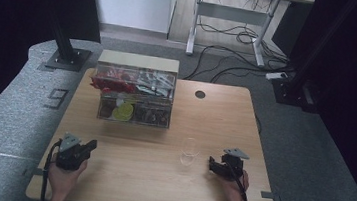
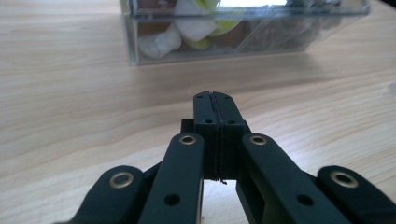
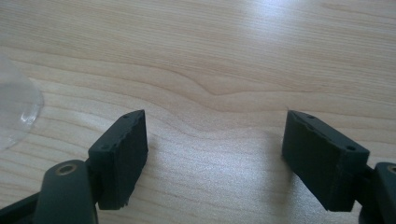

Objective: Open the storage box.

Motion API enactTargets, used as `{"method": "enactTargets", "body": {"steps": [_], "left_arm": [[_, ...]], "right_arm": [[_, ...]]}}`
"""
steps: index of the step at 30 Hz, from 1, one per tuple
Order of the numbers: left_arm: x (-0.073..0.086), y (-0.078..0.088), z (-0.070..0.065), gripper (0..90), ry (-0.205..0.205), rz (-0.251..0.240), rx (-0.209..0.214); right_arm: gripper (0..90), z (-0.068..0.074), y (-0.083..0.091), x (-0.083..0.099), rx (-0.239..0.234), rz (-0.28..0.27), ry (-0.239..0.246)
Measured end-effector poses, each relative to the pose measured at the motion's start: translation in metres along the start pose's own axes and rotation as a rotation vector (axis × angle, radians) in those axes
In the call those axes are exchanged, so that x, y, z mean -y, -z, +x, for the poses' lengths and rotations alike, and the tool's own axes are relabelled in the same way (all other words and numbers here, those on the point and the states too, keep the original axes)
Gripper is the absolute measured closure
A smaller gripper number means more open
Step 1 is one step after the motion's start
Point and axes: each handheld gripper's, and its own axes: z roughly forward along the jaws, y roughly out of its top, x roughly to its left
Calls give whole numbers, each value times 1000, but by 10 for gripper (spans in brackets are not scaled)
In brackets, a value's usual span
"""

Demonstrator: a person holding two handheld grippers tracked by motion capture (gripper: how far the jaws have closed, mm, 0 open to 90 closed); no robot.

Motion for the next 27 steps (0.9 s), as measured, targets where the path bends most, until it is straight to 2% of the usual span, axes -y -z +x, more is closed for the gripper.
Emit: {"method": "enactTargets", "body": {"steps": [5, 11, 15, 17, 20, 27], "left_arm": [[-18, -7, -4, 900, -25, 4, 31], [-22, -12, -5, 900, -32, 18, 39], [-23, -15, -3, 900, -19, 32, 42], [-25, -17, -1, 900, 16, 34, 86], [-27, -18, -2, 900, 0, 40, 74], [-30, -27, -1, 900, -8, 57, 70]], "right_arm": [[228, 0, 0, 0, 2, 0, -2], [229, 0, 0, 0, 4, 0, -3], [229, 0, 0, -1, 6, 1, -5], [229, 0, -1, -1, 6, 2, -6], [229, 0, -1, -1, 7, 1, -6], [229, 0, -1, -1, 8, 1, -8]]}}
